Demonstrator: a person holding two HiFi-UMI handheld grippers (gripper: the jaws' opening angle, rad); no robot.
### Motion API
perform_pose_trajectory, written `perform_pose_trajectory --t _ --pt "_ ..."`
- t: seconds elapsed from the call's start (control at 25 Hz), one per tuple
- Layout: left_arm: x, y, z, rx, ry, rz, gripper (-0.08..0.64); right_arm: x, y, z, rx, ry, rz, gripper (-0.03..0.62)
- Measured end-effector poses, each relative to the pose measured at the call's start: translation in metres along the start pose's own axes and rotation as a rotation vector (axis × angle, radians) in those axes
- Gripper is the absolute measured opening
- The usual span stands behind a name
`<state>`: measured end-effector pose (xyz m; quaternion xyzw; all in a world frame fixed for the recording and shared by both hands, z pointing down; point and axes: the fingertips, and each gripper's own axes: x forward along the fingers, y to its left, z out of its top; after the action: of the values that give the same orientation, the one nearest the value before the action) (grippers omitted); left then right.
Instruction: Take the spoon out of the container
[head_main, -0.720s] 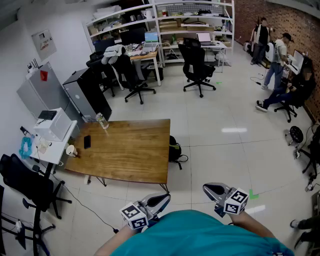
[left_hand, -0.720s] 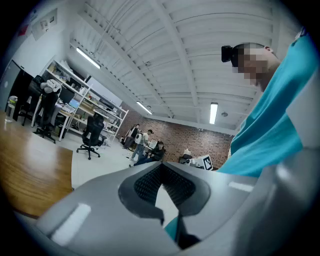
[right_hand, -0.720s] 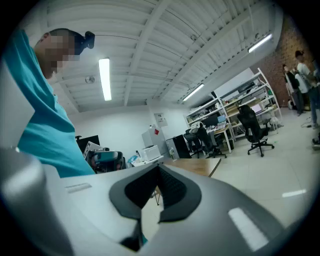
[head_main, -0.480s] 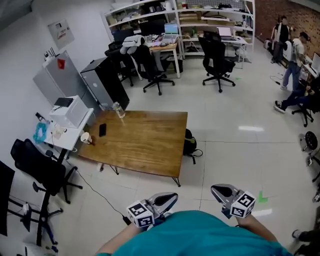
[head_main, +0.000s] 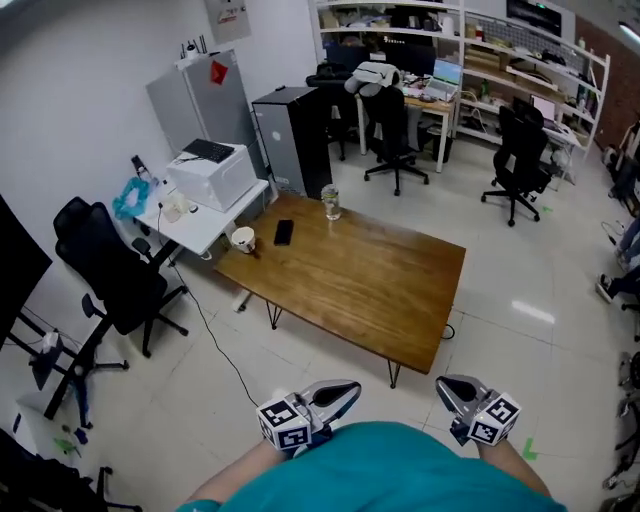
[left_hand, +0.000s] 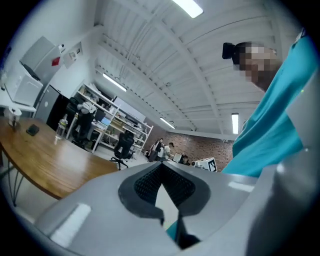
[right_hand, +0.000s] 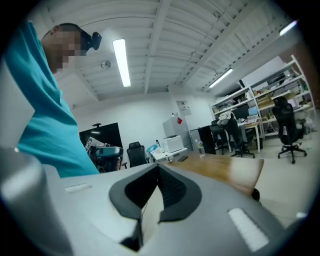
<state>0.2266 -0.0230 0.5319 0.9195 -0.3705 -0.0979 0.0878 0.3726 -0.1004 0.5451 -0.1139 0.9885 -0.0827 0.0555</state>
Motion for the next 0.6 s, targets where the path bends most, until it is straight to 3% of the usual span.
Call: perform_pose_trajectory --t 0.12,0.24,0.44,0.6 --pt "-0.120 0.072 0.024 0.049 -0.019 0.051 0.000 0.122 0.040 -0.032 0.025 -0.008 0.035 0.003" --pt "-0.201 0.134 0.041 0.039 -0.056 0.128 0.000 0.221 0.057 -0.052 0.032 0.008 0.090 0.003" --pt "-0.273 0.219 0.055 0.007 -0.122 0.233 0.000 0.346 0.051 -0.074 0.054 0.056 0.189 0.006" --pt "-0.304 0.299 0.063 0.017 -0.145 0.322 0.000 0.433 0.012 -0.103 0.104 0.078 0.250 0.018"
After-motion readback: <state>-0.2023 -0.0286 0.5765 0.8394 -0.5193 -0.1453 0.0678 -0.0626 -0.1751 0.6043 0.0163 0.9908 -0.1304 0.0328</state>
